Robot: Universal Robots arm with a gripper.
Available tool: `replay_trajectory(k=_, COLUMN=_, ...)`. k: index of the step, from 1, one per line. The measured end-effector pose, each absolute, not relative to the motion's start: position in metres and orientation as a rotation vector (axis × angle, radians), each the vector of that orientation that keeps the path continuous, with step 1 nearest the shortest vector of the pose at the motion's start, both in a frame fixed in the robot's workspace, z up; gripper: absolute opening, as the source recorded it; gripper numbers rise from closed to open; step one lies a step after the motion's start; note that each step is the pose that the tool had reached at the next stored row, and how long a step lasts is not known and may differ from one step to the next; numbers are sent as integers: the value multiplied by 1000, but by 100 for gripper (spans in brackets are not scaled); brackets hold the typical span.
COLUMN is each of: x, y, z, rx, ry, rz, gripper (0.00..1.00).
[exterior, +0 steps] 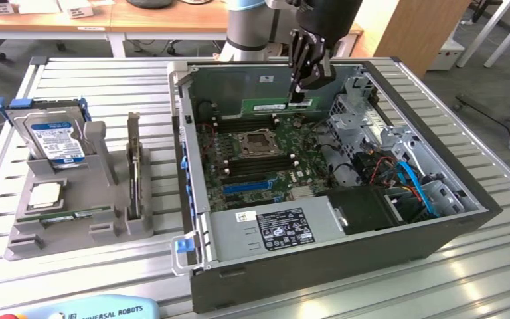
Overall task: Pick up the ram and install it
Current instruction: 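Pick up the ram and move it above insertion slot, then insert the ram into the slot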
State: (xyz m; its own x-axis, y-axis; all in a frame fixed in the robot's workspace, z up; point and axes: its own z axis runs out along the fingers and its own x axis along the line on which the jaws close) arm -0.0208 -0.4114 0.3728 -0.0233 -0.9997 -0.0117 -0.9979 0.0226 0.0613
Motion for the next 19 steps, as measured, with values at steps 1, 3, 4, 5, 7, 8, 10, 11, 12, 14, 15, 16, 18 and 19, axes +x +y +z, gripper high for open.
replay_trajectory(k=1, x=-21, y=-411, z=373, rx=2171, ry=-2221, rz=-81, gripper=11)
replay_trajectory(k=3, x=-21, y=-411, z=372, rx=2171, ry=-2221, rz=-81, gripper=11)
replay_trajectory(k=4, x=-21, y=-411, z=371, rx=2171, ry=-2222, rz=-81, gripper=11)
replay_trajectory(k=5, x=-21, y=-411, z=370, rx=2171, ry=-2222, rz=-81, gripper=11)
replay_trajectory(k=7, x=-21, y=-411, z=368, rx=2171, ry=-2221, rz=-81, gripper=11)
replay_trajectory(k=8, x=-21, y=-411, z=368, rx=2171, ry=-2221, rz=-81, gripper=11)
replay_trajectory(k=10, x=-21, y=-411, z=368, rx=2171, ry=-2221, rz=-81, gripper=11)
replay_trajectory(k=11, x=-21, y=-411, z=367, rx=2171, ry=-2221, rz=-81, gripper=11)
replay_trajectory(k=12, x=-21, y=-411, z=367, rx=2171, ry=-2221, rz=-81, gripper=11)
replay_trajectory(k=14, x=-21, y=-411, z=367, rx=2171, ry=-2221, rz=-81, gripper=11)
replay_trajectory(k=15, x=-21, y=-411, z=367, rx=2171, ry=-2221, rz=-81, gripper=11)
replay_trajectory(k=16, x=-21, y=-411, z=367, rx=2171, ry=-2221, rz=-81, gripper=11)
replay_trajectory(k=18, x=-21, y=-411, z=367, rx=2171, ry=-2221, rz=-81, gripper=11)
replay_trajectory(k=19, x=-21, y=-411, z=367, rx=2171, ry=-2221, rz=-81, gripper=11)
